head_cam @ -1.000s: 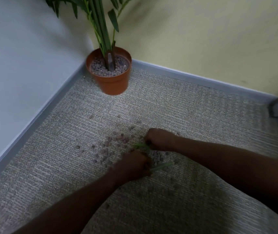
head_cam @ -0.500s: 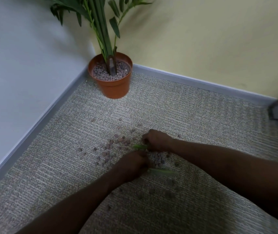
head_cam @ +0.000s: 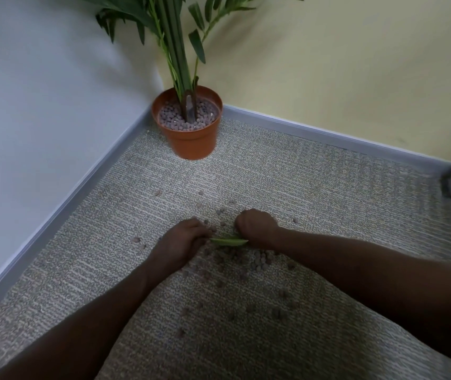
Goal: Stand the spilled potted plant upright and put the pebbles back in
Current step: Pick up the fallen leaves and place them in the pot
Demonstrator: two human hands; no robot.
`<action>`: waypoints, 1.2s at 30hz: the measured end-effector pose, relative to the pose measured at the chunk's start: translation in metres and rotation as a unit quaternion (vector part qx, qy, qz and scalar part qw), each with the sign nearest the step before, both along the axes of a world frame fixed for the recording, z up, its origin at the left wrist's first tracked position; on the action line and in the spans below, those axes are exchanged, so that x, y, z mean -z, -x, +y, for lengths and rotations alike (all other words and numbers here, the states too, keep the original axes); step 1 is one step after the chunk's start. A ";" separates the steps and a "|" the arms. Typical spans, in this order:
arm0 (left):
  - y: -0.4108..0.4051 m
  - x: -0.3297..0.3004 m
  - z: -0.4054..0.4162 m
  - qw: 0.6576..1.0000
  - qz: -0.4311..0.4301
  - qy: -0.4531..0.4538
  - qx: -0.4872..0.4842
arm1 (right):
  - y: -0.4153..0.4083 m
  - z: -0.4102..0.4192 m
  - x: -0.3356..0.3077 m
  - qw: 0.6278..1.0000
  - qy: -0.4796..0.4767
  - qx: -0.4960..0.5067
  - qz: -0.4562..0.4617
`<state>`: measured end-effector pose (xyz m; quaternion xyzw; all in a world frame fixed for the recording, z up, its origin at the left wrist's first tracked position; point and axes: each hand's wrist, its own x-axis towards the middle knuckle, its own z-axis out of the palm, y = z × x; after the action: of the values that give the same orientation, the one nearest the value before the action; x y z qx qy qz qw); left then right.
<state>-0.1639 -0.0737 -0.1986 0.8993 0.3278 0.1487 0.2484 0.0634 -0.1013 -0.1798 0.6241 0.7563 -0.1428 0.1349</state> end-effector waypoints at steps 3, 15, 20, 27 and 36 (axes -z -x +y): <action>0.003 -0.007 0.005 1.000 -0.018 -0.011 -0.022 | -0.003 0.000 -0.001 1.000 -0.005 -0.004 0.024; 0.011 -0.003 0.030 0.940 -0.183 0.082 -0.277 | -0.017 0.048 -0.017 0.971 0.127 0.036 0.199; 0.000 -0.023 0.066 0.865 -0.279 0.138 -0.394 | -0.024 0.086 -0.052 0.874 0.087 0.236 0.416; -0.024 -0.084 0.162 0.833 -0.285 0.145 -0.451 | 0.010 0.190 -0.110 0.673 -0.105 0.455 0.574; -0.035 -0.103 0.176 0.884 -0.161 0.083 -0.431 | 0.024 0.203 -0.094 0.793 -0.256 0.367 0.413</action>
<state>-0.1291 0.1019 -0.0958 0.6094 0.6495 0.3562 0.2826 0.0392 0.1013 -0.0858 0.7478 0.4635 -0.2268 -0.4179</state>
